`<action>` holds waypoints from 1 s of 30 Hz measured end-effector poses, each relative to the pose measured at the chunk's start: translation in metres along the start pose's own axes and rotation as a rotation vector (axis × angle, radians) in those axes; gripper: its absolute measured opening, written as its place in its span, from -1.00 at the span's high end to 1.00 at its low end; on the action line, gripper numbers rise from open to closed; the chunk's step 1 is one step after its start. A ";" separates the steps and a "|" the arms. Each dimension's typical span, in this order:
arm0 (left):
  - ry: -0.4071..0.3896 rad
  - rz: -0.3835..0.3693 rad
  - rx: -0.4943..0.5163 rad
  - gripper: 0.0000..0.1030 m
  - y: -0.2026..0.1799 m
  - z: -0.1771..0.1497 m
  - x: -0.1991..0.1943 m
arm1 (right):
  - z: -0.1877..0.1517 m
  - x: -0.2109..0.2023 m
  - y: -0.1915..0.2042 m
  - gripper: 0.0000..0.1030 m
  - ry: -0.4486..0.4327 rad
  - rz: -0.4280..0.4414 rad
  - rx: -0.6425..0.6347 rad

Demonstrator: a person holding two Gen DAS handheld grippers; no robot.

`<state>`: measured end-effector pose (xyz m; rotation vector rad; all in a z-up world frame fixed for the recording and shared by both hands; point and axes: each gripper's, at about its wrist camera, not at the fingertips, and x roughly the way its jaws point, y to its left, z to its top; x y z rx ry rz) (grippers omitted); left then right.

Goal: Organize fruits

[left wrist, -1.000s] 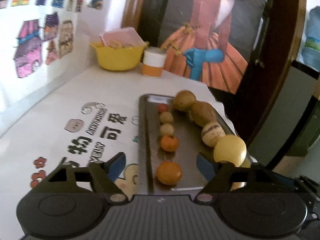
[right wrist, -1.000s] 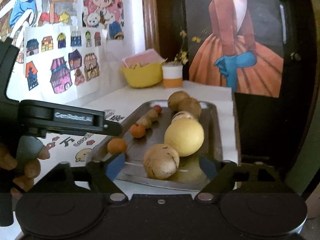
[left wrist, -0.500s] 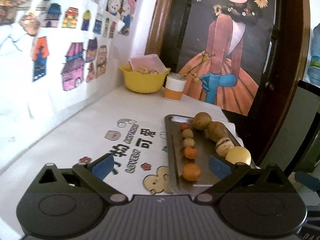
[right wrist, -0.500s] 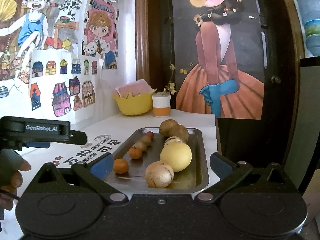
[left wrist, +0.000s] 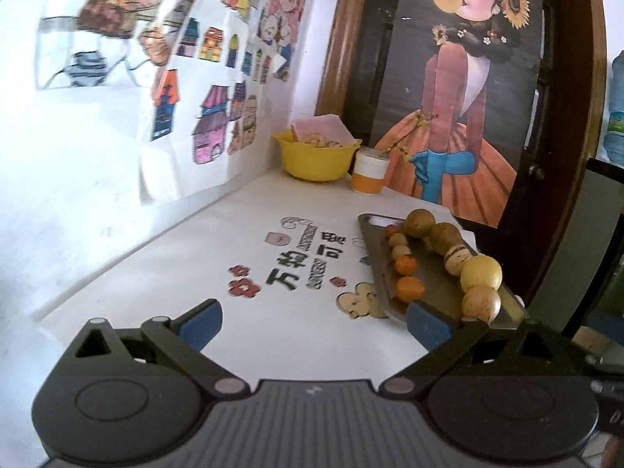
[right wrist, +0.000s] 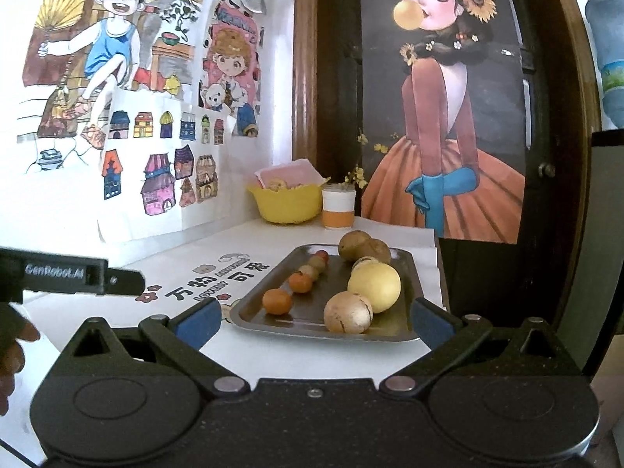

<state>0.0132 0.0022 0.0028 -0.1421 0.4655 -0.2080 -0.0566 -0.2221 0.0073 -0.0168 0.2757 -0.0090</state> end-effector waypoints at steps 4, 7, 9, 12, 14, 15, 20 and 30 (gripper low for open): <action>-0.002 0.023 0.001 -0.99 0.008 -0.012 -0.010 | -0.003 -0.006 0.002 -0.99 -0.015 -0.007 -0.001; 0.002 0.048 0.029 -0.99 0.010 -0.021 -0.016 | -0.009 -0.005 0.003 -0.99 -0.004 -0.008 0.005; 0.001 0.057 0.039 -0.99 0.012 -0.026 -0.020 | -0.012 -0.004 0.005 -0.99 0.010 0.002 0.002; 0.000 0.070 0.040 -0.99 0.014 -0.030 -0.024 | -0.016 -0.002 0.009 -0.99 0.023 0.022 -0.010; 0.002 0.073 0.032 -0.99 0.016 -0.031 -0.025 | -0.017 -0.001 0.012 -0.99 0.026 0.032 -0.015; 0.003 0.073 0.028 -0.99 0.016 -0.031 -0.025 | -0.017 0.000 0.012 -0.99 0.027 0.036 -0.017; 0.019 0.070 0.034 -0.99 0.015 -0.032 -0.023 | -0.018 0.001 0.014 -0.99 0.034 0.036 -0.024; 0.025 0.062 0.033 -0.99 0.013 -0.033 -0.022 | -0.018 0.003 0.014 -0.99 0.043 0.032 -0.023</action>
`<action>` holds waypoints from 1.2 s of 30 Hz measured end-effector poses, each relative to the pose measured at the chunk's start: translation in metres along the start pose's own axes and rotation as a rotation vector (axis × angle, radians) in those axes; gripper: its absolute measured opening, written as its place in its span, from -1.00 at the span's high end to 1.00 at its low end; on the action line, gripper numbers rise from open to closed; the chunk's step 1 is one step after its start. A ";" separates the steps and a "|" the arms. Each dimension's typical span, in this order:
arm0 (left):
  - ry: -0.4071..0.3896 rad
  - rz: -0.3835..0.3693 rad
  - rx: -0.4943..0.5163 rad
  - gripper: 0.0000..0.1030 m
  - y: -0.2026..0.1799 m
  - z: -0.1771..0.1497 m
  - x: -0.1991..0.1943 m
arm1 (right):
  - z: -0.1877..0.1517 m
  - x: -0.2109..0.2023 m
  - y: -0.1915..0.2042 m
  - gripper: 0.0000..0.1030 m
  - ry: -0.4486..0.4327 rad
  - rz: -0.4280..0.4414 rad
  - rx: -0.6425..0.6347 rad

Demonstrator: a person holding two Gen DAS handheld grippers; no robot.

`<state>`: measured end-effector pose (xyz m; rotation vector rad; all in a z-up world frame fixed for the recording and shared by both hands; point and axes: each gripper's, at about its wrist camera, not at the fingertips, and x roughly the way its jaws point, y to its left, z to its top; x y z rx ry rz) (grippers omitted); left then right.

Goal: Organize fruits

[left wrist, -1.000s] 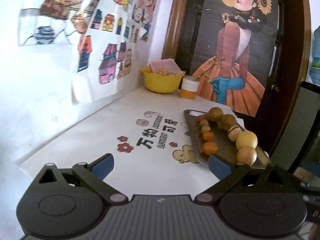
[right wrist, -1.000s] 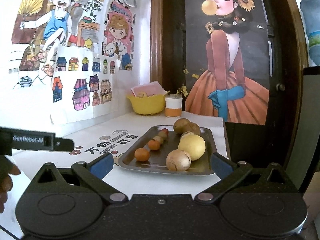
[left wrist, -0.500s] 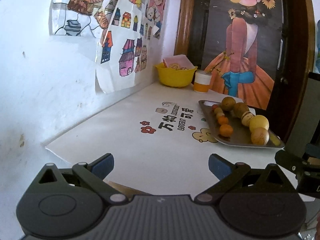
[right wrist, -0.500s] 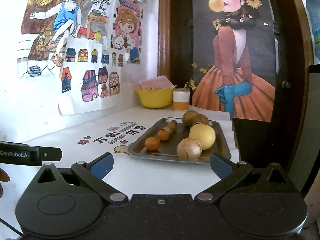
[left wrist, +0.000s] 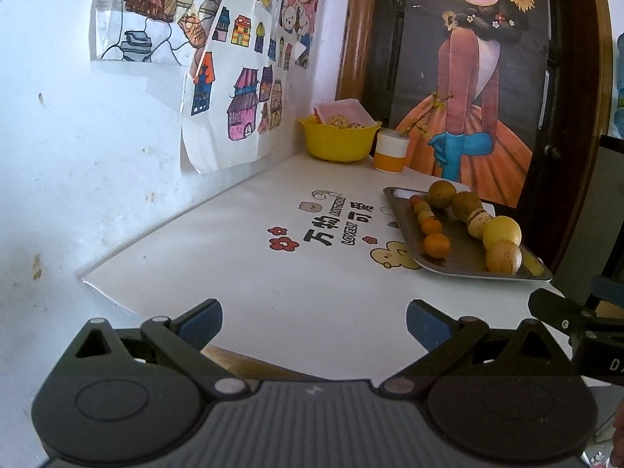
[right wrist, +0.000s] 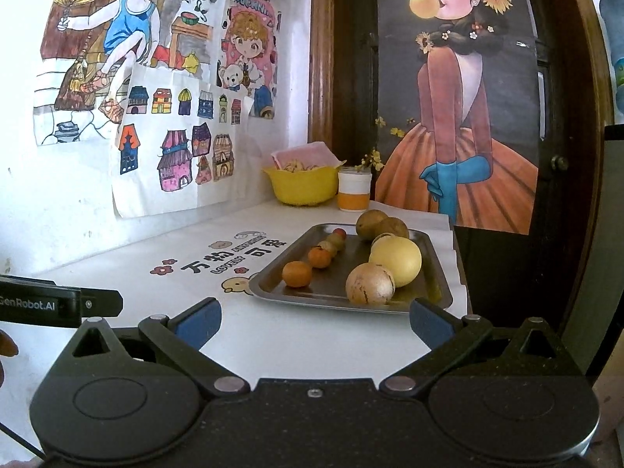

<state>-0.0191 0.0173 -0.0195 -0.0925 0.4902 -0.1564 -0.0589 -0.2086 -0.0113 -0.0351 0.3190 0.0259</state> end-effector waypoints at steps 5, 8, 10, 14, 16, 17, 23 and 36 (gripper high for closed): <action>-0.001 0.002 -0.005 -0.99 0.001 0.000 0.000 | -0.001 0.001 0.002 -0.99 0.007 0.006 -0.012; -0.002 0.003 -0.009 -0.99 0.002 -0.001 -0.001 | -0.002 0.000 0.002 -0.99 0.006 0.008 -0.015; -0.001 0.003 -0.009 -0.99 0.002 0.000 -0.001 | -0.002 0.000 0.003 -0.99 0.007 0.008 -0.015; 0.001 0.002 -0.012 -0.99 0.002 -0.001 -0.001 | -0.001 0.001 0.002 -0.99 0.006 0.009 -0.014; 0.002 0.002 -0.011 -0.99 0.001 -0.001 0.000 | -0.001 0.001 0.002 -0.99 0.006 0.009 -0.015; 0.003 0.002 -0.010 -0.99 0.001 -0.002 0.000 | -0.002 0.001 0.002 -0.99 0.007 0.010 -0.015; 0.005 0.003 -0.008 -0.99 0.000 -0.002 0.000 | -0.002 0.001 0.002 -0.99 0.007 0.010 -0.014; 0.014 0.001 -0.009 -0.99 -0.001 -0.005 0.000 | -0.001 0.001 0.002 -0.99 0.008 0.010 -0.014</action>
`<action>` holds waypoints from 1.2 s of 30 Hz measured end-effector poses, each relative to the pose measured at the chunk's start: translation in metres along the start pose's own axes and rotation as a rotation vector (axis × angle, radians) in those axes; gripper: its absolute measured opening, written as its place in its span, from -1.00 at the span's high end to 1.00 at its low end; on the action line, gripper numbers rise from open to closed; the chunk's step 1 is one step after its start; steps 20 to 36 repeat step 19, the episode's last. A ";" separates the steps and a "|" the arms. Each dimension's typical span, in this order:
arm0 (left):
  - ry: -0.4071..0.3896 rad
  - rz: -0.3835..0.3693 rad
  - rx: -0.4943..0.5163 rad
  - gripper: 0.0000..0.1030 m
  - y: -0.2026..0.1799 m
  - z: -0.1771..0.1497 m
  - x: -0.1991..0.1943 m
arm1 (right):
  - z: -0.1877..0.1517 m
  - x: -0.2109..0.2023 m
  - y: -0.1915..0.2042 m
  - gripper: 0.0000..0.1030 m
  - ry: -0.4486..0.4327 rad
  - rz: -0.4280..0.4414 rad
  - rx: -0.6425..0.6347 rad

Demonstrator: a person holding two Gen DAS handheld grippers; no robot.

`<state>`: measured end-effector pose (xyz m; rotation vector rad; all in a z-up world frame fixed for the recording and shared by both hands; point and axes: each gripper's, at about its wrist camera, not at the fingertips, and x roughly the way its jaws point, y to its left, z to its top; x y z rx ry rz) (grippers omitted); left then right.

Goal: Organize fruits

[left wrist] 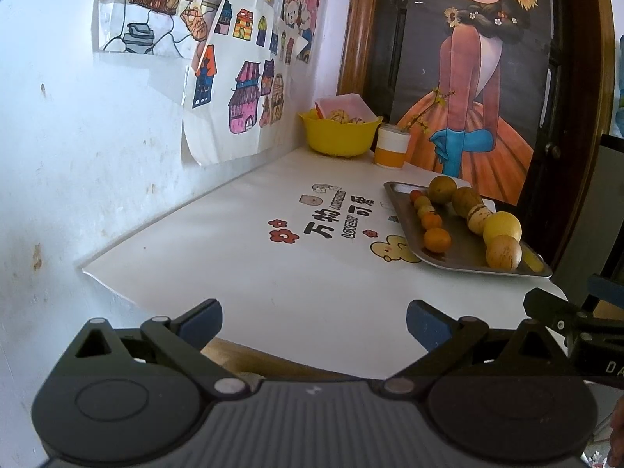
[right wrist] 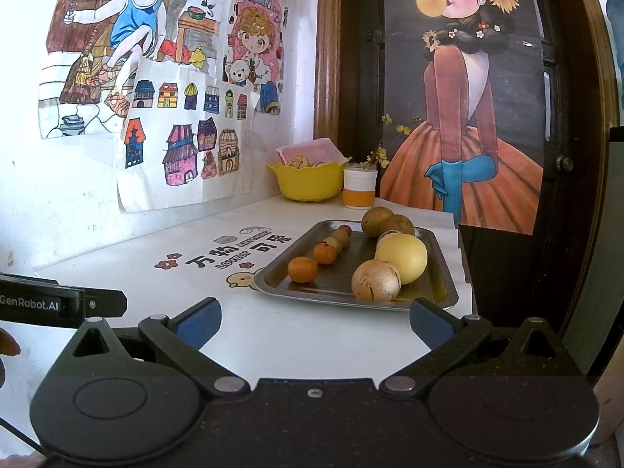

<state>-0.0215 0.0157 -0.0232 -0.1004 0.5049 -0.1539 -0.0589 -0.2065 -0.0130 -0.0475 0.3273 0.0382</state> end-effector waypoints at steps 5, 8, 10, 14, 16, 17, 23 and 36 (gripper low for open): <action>0.017 -0.007 -0.011 -0.99 0.000 0.002 0.000 | 0.000 0.000 0.001 -0.99 -0.002 -0.004 -0.001; 0.017 0.012 -0.016 -0.99 -0.001 0.005 0.000 | 0.000 -0.001 0.001 -0.99 -0.015 -0.011 -0.017; 0.023 0.026 -0.022 -0.99 0.000 0.006 0.001 | -0.001 -0.001 0.002 -0.99 -0.020 -0.010 -0.025; 0.024 0.031 -0.025 -0.99 0.001 0.008 0.001 | -0.002 0.000 0.002 -0.99 -0.020 -0.003 -0.036; 0.017 0.032 -0.013 -0.99 0.000 0.008 0.000 | -0.002 0.000 0.001 -0.99 -0.017 -0.001 -0.038; 0.013 0.033 -0.010 -0.99 0.000 0.008 0.000 | -0.002 0.000 0.002 -0.99 -0.015 0.000 -0.039; 0.012 0.035 -0.010 -0.99 0.000 0.008 0.000 | -0.002 0.000 0.002 -0.99 -0.014 0.001 -0.041; 0.012 0.035 -0.010 -0.99 0.000 0.008 0.000 | -0.002 0.000 0.002 -0.99 -0.014 0.001 -0.041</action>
